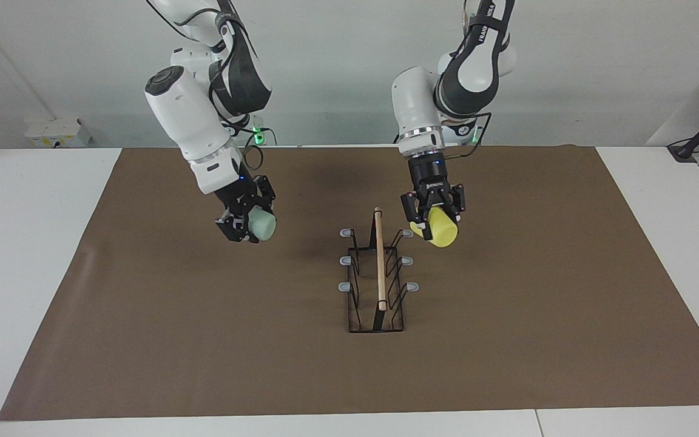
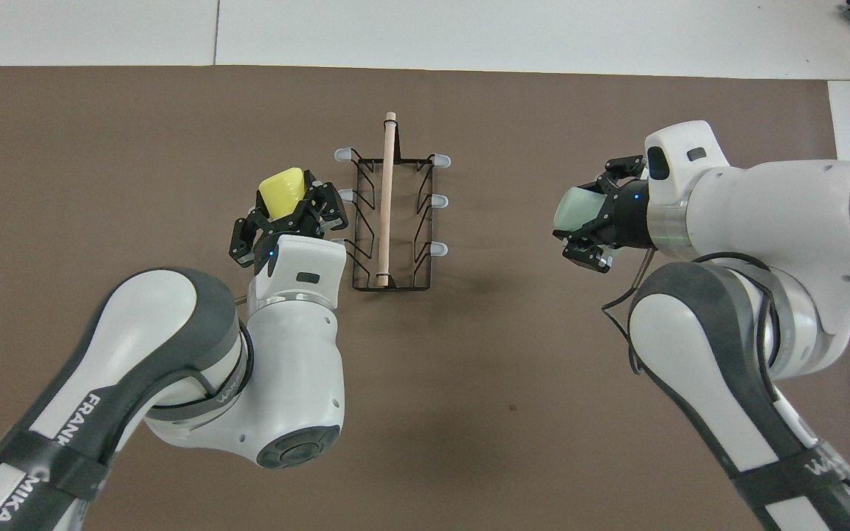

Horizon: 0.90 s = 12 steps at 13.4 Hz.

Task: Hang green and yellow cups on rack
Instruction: 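Lift both cups and carry them toward the rack with both grippers, then lower the yellow cup onto a rack peg while the right gripper lowers the green cup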

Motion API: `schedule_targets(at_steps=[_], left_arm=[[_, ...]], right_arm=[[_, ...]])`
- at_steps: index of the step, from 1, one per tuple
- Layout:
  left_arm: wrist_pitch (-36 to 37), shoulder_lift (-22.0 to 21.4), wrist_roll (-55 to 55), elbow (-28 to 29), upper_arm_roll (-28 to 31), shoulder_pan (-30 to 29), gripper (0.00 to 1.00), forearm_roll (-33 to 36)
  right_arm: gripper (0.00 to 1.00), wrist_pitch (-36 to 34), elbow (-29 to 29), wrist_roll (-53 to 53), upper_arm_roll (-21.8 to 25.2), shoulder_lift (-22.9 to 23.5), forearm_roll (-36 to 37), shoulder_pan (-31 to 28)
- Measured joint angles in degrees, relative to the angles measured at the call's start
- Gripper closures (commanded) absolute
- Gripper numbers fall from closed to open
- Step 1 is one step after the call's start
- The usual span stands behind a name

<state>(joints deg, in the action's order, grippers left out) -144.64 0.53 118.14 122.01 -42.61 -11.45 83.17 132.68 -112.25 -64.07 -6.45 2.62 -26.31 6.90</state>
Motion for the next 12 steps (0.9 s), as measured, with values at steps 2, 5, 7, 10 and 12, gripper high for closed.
schedule_targets(at_steps=[2, 5, 7, 10, 12], left_arm=[[6.6, 1.7, 7.0, 0.0, -2.9, 0.1, 1.00, 4.7], [11.9, 3.2, 12.4, 0.0, -4.1, 1.6, 1.00, 7.0], [14.7, 4.1, 15.2, 0.2, -4.3, 2.6, 1.00, 8.9], [18.1, 5.3, 18.8, 1.6, -4.6, 3.6, 1.00, 11.1], [20.4, 5.7, 20.4, 1.9, -5.0, 4.2, 1.00, 11.3]], right_arm=[[0.55, 0.7, 0.1, -5.6, 0.1, 0.0, -11.4, -0.1], [0.55, 1.4, 0.2, -12.0, 0.1, -0.4, -24.0, 0.0], [0.56, 4.0, 0.2, -15.8, 0.0, -0.7, -30.4, 0.3], [0.55, 8.0, 0.2, -21.8, -0.5, -0.7, -41.6, 2.3], [0.56, 9.2, 0.1, -26.8, -0.6, -0.7, -48.4, 3.5]])
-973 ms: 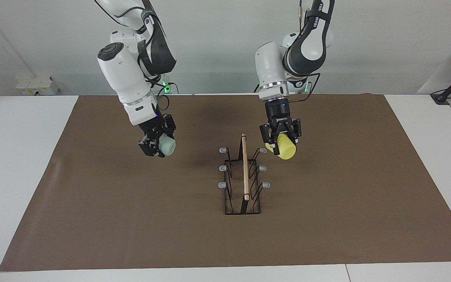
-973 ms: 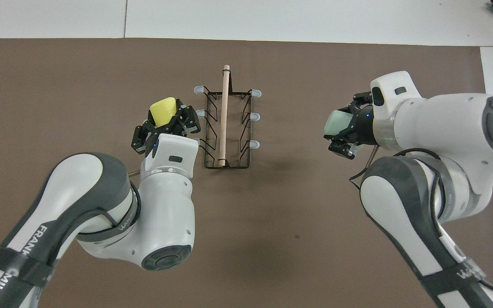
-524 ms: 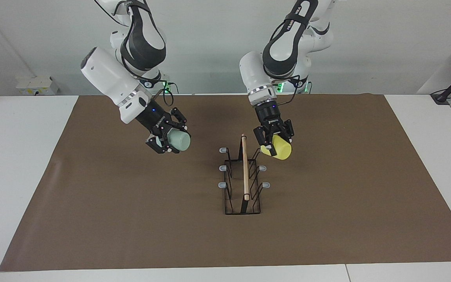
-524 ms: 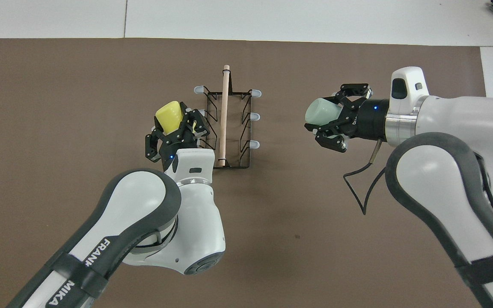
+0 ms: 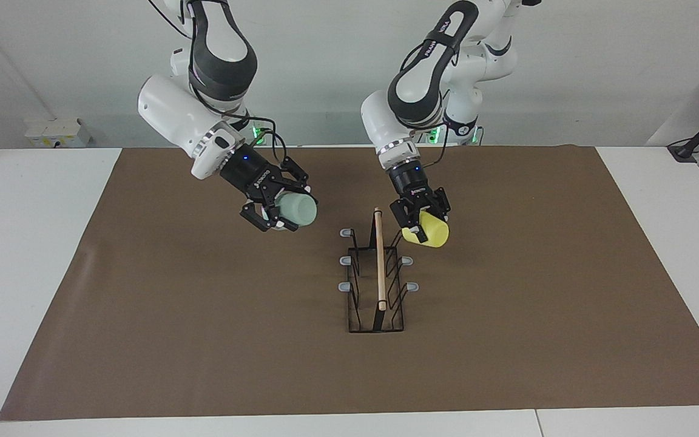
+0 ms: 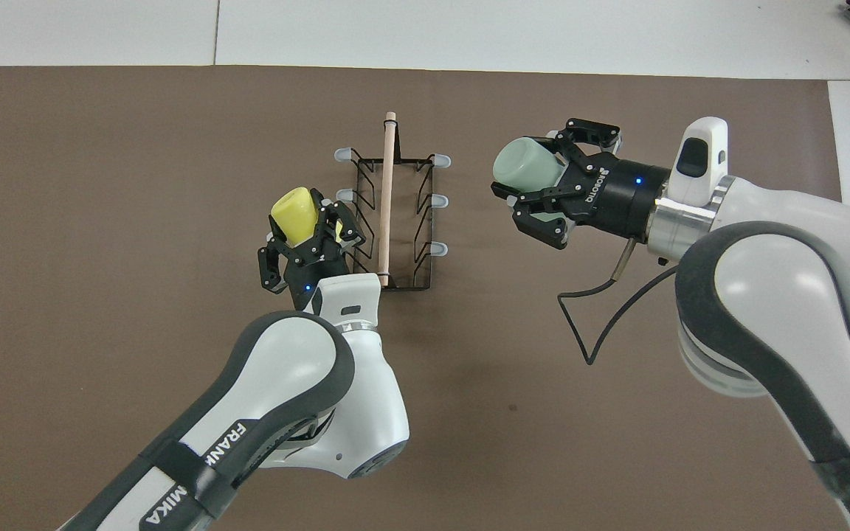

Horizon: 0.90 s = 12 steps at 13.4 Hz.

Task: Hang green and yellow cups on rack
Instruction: 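Lower the yellow cup onto a rack peg while the right gripper lowers the green cup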

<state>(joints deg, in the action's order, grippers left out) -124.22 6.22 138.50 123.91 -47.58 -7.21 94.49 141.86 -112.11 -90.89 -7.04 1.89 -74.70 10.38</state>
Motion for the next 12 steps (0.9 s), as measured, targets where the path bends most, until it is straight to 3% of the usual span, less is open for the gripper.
schedule_targets(at_steps=[8, 9, 10, 11, 12], left_arm=[[8.6, 5.5, 6.7, 0.2, -2.4, 3.3, 1.00, 3.4], [8.7, 5.6, 6.7, 0.2, -2.5, 3.3, 0.80, 3.4], [8.7, 5.6, 6.8, 0.2, -2.5, 3.3, 0.53, 3.4], [8.7, 5.6, 6.8, 0.1, -2.6, 3.3, 0.36, 3.4], [8.7, 5.6, 6.8, 0.1, -2.8, 3.3, 0.26, 3.4]], right_arm=[[0.56, -0.4, -5.5, -23.5, -0.1, -0.6, -29.5, 2.0], [0.56, -0.4, -6.1, -25.9, -0.1, -0.5, -33.6, 2.8], [0.56, -0.4, -6.7, -28.3, -0.1, -0.5, -37.3, 3.9], [0.56, -0.4, -7.1, -30.4, -0.2, -0.3, -40.0, 5.0], [0.56, -0.4, -7.3, -32.3, -0.2, 0.0, -41.8, 5.7]])
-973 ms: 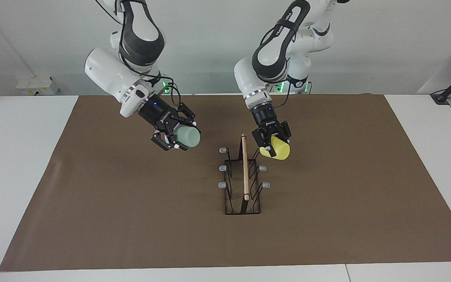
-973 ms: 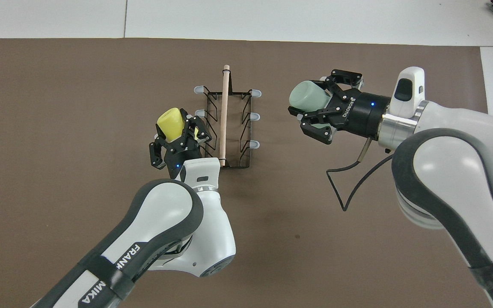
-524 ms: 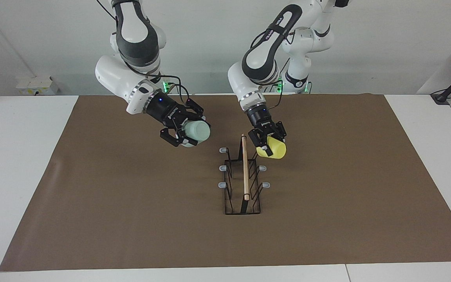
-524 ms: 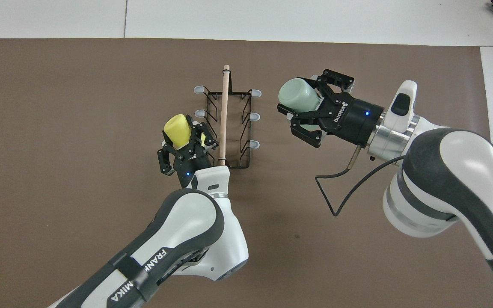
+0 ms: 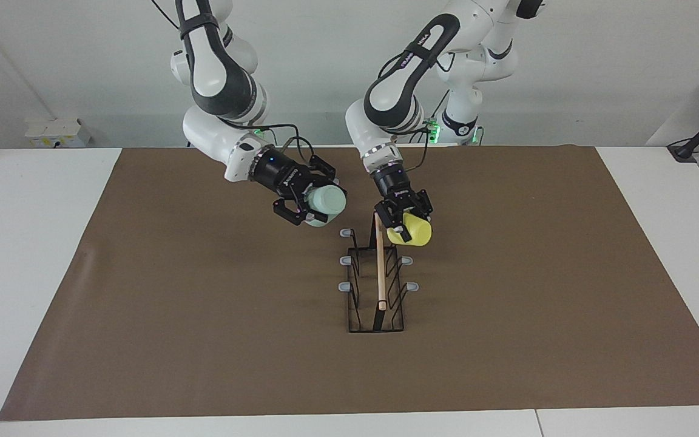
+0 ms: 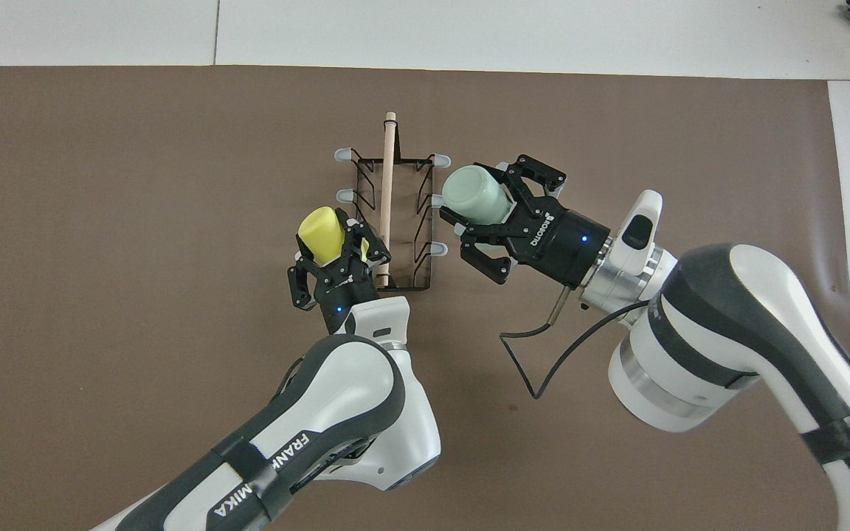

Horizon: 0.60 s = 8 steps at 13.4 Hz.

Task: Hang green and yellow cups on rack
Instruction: 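Lower the yellow cup onto a rack peg while the right gripper lowers the green cup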

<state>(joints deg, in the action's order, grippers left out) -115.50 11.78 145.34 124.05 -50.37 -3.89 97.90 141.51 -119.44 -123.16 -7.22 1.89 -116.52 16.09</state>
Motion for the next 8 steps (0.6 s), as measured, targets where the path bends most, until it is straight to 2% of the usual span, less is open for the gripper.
schedule_targets(at_steps=[1, 2, 4, 8], left_arm=[[0.0, 0.0, 0.0, 0.0, -0.2, 0.0, 0.11, -0.1], [0.0, 0.1, 0.1, 0.0, -0.5, 0.0, 0.06, -0.2], [0.0, 0.1, 0.2, 0.0, -1.0, 0.0, 0.03, -0.4], [-0.4, 0.1, -0.8, -0.3, -1.1, -0.1, 0.04, -2.2]], right_arm=[[0.56, 0.0, -0.2, -1.7, 0.0, 0.6, -1.3, 0.3], [0.56, 0.0, -0.2, -3.3, 0.0, 1.2, -2.5, 0.3], [0.56, -0.3, -0.3, -6.0, 0.0, 2.6, -5.4, 0.5], [0.56, -2.1, -0.3, -9.4, 0.0, 4.8, -8.7, 1.4]])
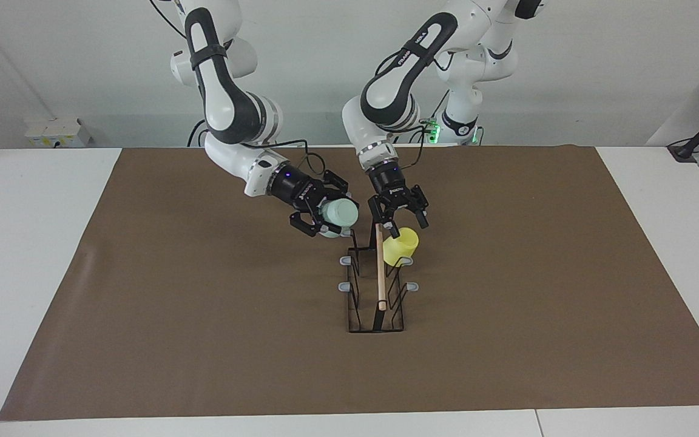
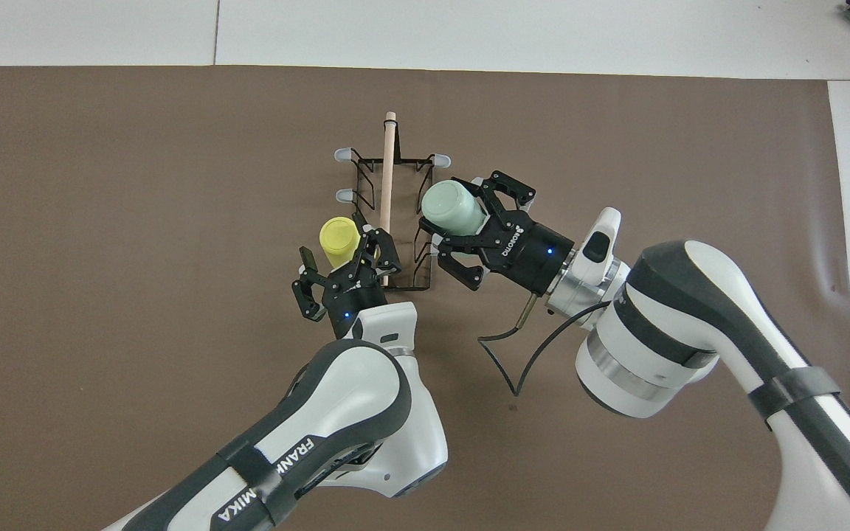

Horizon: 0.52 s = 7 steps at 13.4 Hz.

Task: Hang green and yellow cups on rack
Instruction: 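Lower the yellow cup onto a rack peg while the right gripper lowers the green cup, then open the left gripper and withdraw it from the yellow cup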

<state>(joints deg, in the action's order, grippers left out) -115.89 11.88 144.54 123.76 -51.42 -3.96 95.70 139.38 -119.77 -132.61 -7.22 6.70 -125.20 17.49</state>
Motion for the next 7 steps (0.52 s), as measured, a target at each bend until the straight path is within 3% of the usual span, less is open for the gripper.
schedule_targets(at_steps=[3, 7], left_arm=[[-2.5, -0.4, -8.2, -1.7, 1.5, -0.3, 0.04, -5.5], [-13.0, -4.5, -22.6, -3.4, 8.7, -0.3, 0.04, -13.3]], right_arm=[[0.56, -0.6, 0.0, -1.8, 0.0, 0.5, -4.2, 1.1], [0.56, -1.1, 0.0, -4.5, 0.0, 2.0, -6.4, 2.6]])
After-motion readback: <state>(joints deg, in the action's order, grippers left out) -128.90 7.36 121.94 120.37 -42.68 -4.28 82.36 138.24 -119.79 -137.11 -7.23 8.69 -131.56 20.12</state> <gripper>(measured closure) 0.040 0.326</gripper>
